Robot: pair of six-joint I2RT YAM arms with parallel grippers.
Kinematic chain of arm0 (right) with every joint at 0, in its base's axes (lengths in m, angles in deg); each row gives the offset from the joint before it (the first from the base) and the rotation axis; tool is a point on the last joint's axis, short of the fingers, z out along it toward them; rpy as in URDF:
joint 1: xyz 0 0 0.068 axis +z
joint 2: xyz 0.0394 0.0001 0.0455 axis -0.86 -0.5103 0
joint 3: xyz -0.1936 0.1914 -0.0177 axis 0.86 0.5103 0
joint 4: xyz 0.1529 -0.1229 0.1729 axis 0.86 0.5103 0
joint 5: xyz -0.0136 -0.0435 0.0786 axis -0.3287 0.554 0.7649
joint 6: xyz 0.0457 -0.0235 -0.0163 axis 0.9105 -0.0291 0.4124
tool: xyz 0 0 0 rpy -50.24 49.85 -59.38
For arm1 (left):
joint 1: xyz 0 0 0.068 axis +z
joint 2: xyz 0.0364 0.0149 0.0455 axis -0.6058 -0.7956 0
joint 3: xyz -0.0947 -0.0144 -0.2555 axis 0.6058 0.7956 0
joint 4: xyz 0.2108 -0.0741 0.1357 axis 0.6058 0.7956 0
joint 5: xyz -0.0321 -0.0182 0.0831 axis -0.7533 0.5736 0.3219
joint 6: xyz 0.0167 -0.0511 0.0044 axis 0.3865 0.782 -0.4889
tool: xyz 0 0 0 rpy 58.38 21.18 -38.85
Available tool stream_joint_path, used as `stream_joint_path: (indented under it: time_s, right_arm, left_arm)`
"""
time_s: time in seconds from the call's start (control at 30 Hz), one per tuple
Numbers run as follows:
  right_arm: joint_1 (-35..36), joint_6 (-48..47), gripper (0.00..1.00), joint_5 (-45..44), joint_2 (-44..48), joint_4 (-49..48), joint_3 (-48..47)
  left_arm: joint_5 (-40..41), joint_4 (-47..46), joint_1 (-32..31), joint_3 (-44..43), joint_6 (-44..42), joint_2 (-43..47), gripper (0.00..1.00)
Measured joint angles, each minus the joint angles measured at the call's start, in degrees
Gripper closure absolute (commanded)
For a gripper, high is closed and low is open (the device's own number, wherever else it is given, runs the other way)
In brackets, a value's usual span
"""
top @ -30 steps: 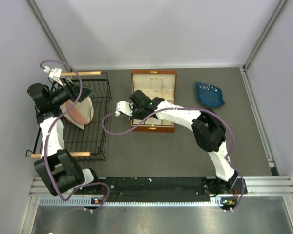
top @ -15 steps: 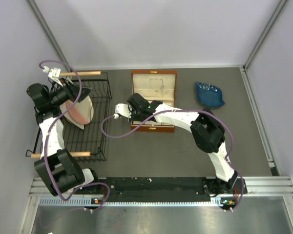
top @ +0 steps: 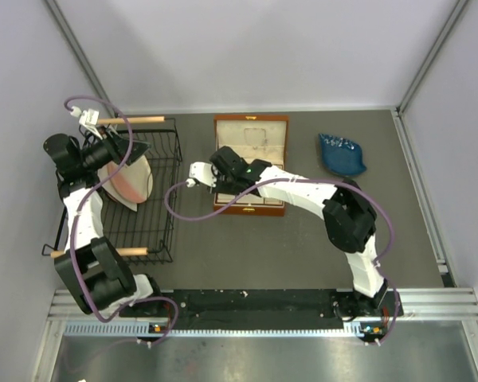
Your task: Organize the mixed jewelry
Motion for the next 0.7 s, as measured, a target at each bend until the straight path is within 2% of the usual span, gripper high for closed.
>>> stream_joint_path:
  time_s: [0.2,0.33,0.4,0.57,0.67,0.7]
  right_arm:
    - [-0.1,1.6,0.66,-0.5,4.4,1.1,0.0]
    - [-1.3,4.5,0.57,-1.1,7.3,1.5,0.0]
    - [-3.0,6.6,0.44,-1.0,8.9,1.7,0.0]
    - [-12.0,11.6,0.28,0.2,13.8,2.0,0.0]
    - [-18.5,14.7,0.06,1.2,17.1,2.0,0.0]
    - [-20.5,15.7,0.02,1.5,18.1,2.0,0.0]
  left_arm:
    - [0.1,-0.6,0.0,-0.8,1.0,-1.2,0.44]
    - [1.2,-1.7,-1.3,-1.4,2.1,-1.6,0.43]
    - [2.0,-1.6,-2.6,-2.1,2.0,-1.7,0.42]
    - [5.4,2.2,-7.8,-7.2,-1.1,-2.5,0.4]
    - [7.3,3.3,-10.8,-10.2,-2.5,-3.8,0.39]
    - [8.0,3.5,-11.7,-11.0,-3.0,-4.4,0.39]
